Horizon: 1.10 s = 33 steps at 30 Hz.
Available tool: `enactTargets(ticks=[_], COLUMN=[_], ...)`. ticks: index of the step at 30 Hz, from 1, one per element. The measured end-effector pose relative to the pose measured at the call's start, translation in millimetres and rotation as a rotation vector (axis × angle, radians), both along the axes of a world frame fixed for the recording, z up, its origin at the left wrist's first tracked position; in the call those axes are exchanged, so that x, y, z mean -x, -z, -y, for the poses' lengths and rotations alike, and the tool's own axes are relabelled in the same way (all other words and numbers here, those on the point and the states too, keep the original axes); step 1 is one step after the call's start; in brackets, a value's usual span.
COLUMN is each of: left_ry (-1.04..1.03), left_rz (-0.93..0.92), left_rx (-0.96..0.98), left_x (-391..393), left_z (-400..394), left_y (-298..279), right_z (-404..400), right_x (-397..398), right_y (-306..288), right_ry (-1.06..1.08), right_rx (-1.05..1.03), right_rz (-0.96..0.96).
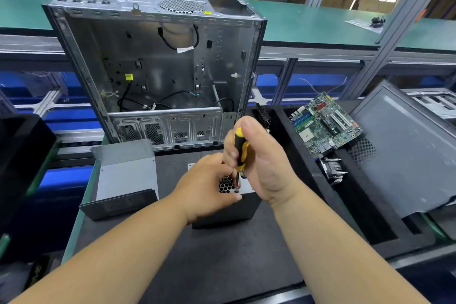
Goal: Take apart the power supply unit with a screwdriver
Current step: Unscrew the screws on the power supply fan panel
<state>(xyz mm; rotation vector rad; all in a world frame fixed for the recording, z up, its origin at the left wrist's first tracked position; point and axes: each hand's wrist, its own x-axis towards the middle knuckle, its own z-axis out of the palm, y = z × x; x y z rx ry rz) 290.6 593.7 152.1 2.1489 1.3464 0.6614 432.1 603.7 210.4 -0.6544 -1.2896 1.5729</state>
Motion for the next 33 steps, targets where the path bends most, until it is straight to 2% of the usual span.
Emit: enactTargets(ticks=[3,7,11,16,19,24,28,33], left_ry=[-0.009,-0.014,-0.013,-0.021,-0.010,-0.009,-0.006,0.011], left_rz=[-0.029,-0.034,-0.019,-0.015,-0.036,-0.056,-0.049,-0.029], left_rx=[-0.001,0.003,-0.005,-0.008,-0.023,-0.018,-0.010,-0.021], left_x=[0.6,0.7,0.8,0.8,1.0,1.1,1.8,0.9], left_z=[-0.7,-1.5,-1.3,-1.1,-1.4,-1.2,-0.5,0.2], left_y=[1.8,1.8,2.0,4.7,5.0,4.0,3.4,2.2], right_z=[-6.5,-12.3,-8.3,-8.1,-8.1,-9.1,-8.2,-0.8], right_x=[-10.8,-17.1,-4.8,-1.0,-5.3,-11.3,-8.1,11.1], right_y=[-5.7,-9.4,-5.9,-4.7,-4.5,-8.3,-11.6,-6.2], right_ry=[0.093,0.169,0.074,-0.024,-0.043,0.078,0.164,0.083], right_rx=[0.047,0.133,0.185,0.141,0.133,0.129,0.182,0.173], right_rz=[0.064,0.045,-0.118,-0.186,-0.126,0.076,0.041,-0.035])
